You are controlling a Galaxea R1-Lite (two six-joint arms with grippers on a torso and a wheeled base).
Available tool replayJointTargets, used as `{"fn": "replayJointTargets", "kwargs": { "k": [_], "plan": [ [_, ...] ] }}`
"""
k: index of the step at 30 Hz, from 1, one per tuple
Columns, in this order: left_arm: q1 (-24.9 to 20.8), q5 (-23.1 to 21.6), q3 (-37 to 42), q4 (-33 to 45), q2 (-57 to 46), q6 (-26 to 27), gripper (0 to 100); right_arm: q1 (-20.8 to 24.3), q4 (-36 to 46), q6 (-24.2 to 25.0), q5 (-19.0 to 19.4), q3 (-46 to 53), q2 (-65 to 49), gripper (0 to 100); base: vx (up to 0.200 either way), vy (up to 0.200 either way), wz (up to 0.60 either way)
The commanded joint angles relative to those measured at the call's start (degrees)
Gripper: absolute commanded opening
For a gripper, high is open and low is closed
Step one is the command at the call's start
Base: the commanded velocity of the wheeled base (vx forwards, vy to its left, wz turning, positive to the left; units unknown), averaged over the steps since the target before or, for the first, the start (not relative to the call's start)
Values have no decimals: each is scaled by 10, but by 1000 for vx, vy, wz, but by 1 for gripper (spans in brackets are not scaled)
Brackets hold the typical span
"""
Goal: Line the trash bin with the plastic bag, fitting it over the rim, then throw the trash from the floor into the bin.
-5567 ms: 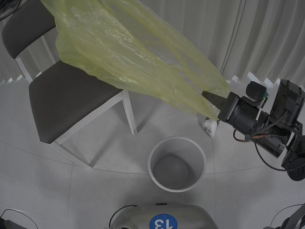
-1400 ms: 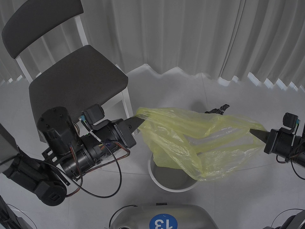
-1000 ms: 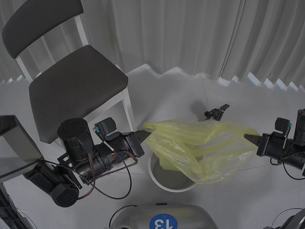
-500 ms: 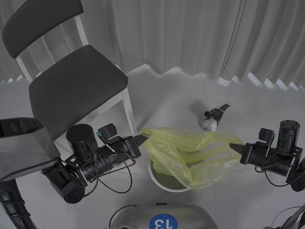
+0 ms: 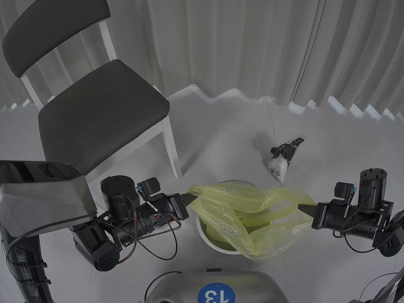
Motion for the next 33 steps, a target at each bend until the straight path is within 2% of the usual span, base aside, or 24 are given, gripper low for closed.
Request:
{"fn": "replayJointTargets", "kwargs": {
  "k": [1, 7, 13, 26, 33],
  "plan": [
    [0, -9, 6, 2, 9, 3, 0, 0, 2, -8, 3, 10, 4, 0, 0, 0, 0],
    [2, -19, 7, 1, 25, 3, 0, 0, 0, -41, 12, 27, 31, 0, 0, 0, 0],
    [24, -20, 6, 6, 29, 15, 0, 7, 0, -63, 12, 38, 52, 0, 0, 0, 0],
    [38, -30, 12, 37, 65, 115, 0, 25, -10, -64, 13, 48, 95, 0, 0, 0, 0],
    [39, -29, 36, 39, 67, 192, 0, 26, -65, -77, 18, 68, 131, 0, 0, 0, 0]
  ]
}}
